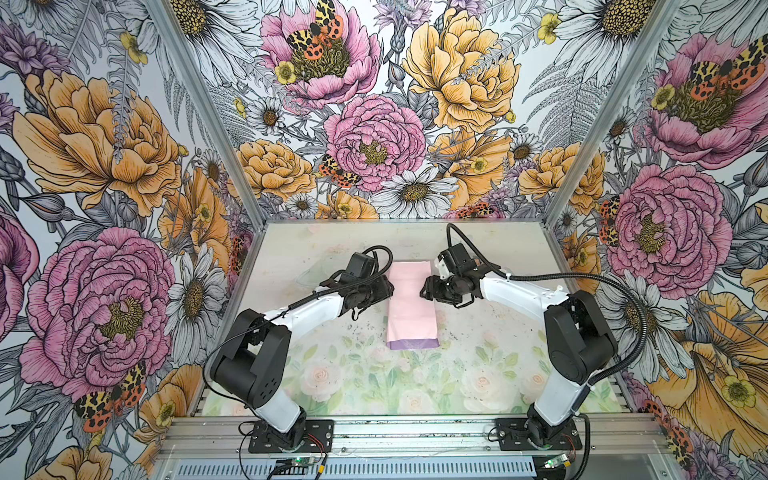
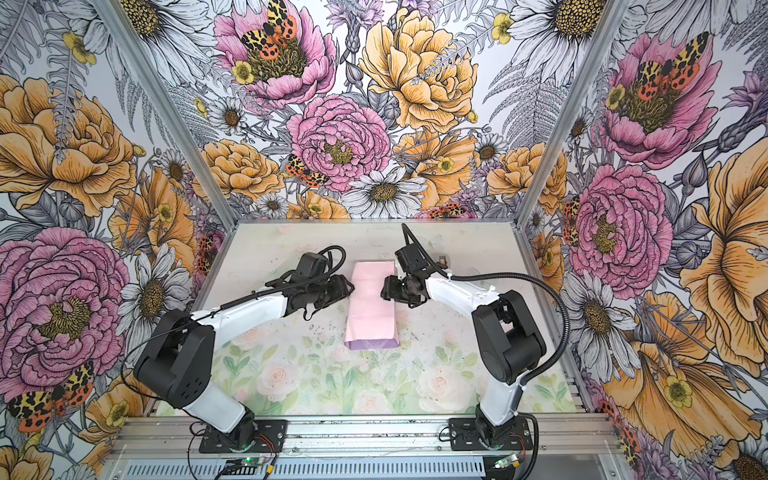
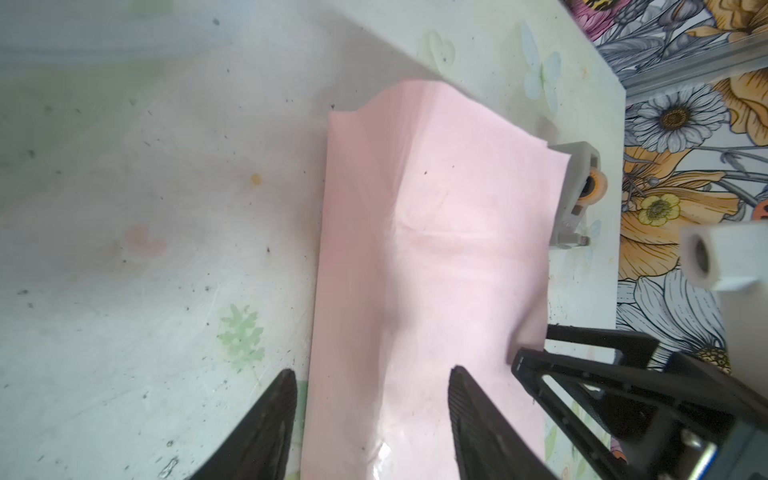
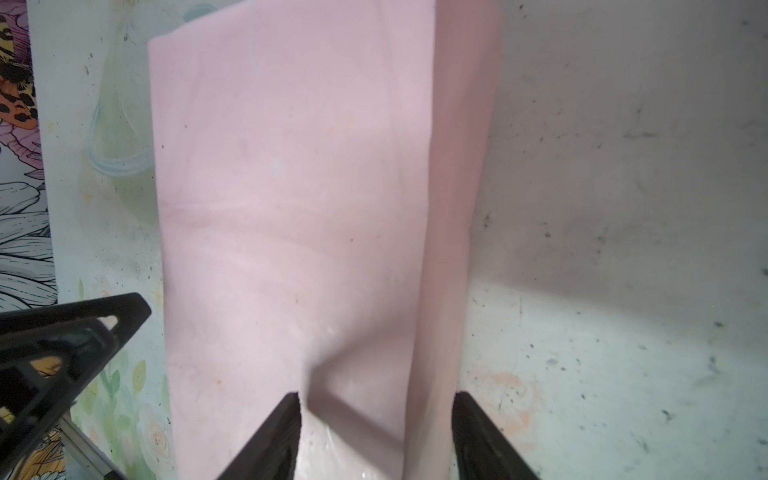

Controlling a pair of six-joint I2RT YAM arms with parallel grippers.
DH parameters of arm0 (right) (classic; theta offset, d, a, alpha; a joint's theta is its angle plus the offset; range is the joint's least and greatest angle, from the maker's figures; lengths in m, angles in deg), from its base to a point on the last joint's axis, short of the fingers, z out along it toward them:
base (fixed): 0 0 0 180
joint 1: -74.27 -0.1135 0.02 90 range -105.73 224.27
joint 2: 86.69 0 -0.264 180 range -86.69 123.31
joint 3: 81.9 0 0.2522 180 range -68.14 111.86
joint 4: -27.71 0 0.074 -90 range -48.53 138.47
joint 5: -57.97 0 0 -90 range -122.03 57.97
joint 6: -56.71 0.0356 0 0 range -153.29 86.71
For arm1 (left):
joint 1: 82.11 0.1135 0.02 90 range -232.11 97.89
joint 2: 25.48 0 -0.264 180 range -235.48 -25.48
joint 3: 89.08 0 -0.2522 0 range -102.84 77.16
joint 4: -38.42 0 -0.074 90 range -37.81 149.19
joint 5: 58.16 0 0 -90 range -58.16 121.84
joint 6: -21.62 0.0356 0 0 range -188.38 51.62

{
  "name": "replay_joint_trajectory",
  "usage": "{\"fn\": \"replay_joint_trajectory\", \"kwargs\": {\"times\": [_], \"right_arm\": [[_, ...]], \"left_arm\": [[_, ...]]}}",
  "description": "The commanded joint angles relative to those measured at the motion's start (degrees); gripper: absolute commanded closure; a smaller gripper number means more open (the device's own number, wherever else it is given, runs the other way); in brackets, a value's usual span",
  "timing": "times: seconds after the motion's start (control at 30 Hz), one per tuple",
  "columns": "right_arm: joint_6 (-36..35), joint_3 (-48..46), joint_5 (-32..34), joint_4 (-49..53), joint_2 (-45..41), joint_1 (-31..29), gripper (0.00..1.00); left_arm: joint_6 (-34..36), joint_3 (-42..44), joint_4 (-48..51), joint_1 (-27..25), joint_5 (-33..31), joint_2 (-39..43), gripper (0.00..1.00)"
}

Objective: Wrap the gift box in paper
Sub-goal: 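Release the paper and move the right gripper to the grey tape dispenser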

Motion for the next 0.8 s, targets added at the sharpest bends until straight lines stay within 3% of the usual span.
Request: {"fn": "replay_joint_trajectory", "kwargs": {"times": [0.0, 0.2, 0.4, 0.57, 0.77], "right_arm": [[-0.1, -0.8, -0.1, 0.3, -5.8, 1.5, 0.36], [-2.9, -2.0, -2.1, 1.7, -11.9, 5.5, 0.36], [-11.5, -3.5, -7.7, 1.6, -14.9, 14.3, 0.42], [-21.3, -2.2, -17.6, 1.5, -11.0, 25.3, 0.47], [-28.5, 3.0, -25.9, 1.6, -1.0, 35.4, 0.55]], "left_arm": [[1.4, -0.5, 0.6, 1.0, -0.8, 2.5, 0.39], [2.6, -2.1, 0.5, 1.7, 0.1, 3.9, 0.38], [5.7, -2.0, -5.9, 2.1, 6.7, 4.4, 0.38], [7.9, -2.1, -11.4, 2.2, 11.4, 3.0, 0.38], [10.4, -4.5, -12.3, 2.3, 12.2, 1.0, 0.38]]}}
